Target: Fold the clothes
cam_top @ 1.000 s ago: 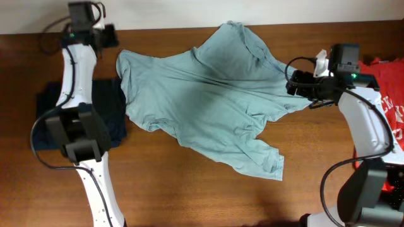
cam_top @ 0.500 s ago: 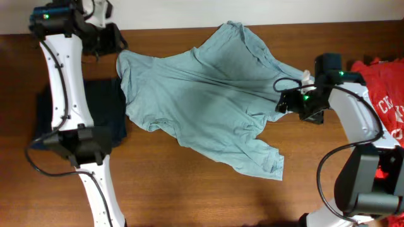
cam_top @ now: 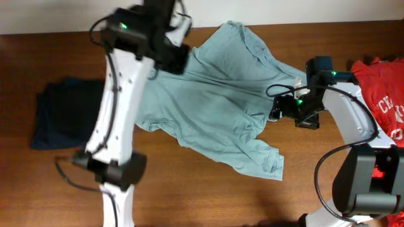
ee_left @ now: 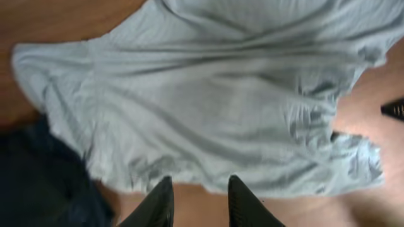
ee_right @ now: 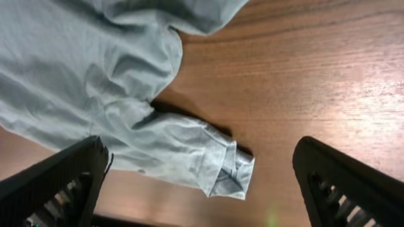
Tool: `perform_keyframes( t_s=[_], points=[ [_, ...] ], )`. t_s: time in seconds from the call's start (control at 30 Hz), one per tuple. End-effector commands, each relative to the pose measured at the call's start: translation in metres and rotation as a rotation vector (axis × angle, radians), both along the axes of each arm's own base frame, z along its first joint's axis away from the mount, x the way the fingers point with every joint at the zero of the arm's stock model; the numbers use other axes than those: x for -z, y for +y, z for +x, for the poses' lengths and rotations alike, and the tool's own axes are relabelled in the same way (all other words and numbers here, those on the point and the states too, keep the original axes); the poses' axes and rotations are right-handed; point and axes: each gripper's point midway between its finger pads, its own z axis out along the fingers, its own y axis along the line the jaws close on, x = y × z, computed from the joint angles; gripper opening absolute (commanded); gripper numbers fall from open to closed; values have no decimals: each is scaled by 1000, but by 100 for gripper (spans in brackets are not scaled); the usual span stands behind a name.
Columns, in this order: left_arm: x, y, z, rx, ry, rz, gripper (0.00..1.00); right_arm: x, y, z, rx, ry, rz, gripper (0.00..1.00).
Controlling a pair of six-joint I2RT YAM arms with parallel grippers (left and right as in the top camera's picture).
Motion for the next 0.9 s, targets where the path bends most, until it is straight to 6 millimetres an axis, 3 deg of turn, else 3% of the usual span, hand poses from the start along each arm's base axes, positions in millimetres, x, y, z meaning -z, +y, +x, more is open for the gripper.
perform_keyframes(
  t_s=[0.0,0.07,0.17,0.3,0.47,0.67,0.87],
  points=[
    [-12,20,-39,-95,-21,137,33,-1,4,0,-16,-3,12,95],
    [6,22,-62,-103,57,167,34,-1,4,0,-15,-3,12,95],
    [48,14,-89,-75,192,189,34,-1,4,0,-16,-3,12,96],
    [113,-38,-119,179,320,103,36,-1,4,2,-15,-10,11,96],
    [174,-65,-137,357,318,118,36,-1,4,2,-15,-13,8,96],
    [210,-82,-172,660,300,187,36,1,-5,3,-2,-10,-42,97],
    [211,-124,-191,883,182,187,36,1,-10,12,73,-32,-38,100]
  ],
)
